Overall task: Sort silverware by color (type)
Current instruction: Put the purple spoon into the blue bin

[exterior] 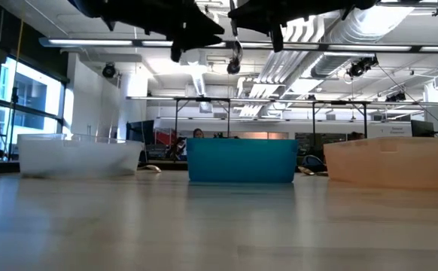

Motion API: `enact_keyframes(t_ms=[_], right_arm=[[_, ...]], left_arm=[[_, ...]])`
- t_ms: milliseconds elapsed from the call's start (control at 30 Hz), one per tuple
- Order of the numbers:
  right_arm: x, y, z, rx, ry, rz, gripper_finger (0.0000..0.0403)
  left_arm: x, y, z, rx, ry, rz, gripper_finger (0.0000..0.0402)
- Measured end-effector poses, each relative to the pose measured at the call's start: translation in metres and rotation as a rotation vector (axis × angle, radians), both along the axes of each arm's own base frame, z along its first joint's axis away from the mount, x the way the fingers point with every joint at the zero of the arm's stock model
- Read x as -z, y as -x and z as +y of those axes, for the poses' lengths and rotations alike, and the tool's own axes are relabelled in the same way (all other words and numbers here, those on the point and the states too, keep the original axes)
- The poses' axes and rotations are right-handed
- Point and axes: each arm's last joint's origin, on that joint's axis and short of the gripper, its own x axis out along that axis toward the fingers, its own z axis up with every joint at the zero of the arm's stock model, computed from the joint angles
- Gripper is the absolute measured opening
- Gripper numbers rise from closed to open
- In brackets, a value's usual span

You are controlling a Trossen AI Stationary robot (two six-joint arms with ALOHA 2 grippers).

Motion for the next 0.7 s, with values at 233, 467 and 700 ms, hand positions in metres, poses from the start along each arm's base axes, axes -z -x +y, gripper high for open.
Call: enact_keyframes(t_ms=[233, 467, 700], right_arm=[[-0.007, 0.013, -0.005, 0.012, 0.07, 0.036, 0.0038], [-0.018, 0.032, -0.001, -0.034, 0.111, 0.065, 0.0038], [-0.029, 0.045, 0.005, -0.142, 0.152, 0.036, 0.0038]], left_arm=[[-0.02, 0.033, 0.005, -0.03, -0.008, 0.038, 0.011], [-0.034, 0.065, -0.01, 0.042, 0.016, -0.135, 0.011], [-0.047, 0.094, -0.027, 0.101, -0.032, -0.374, 0.011]])
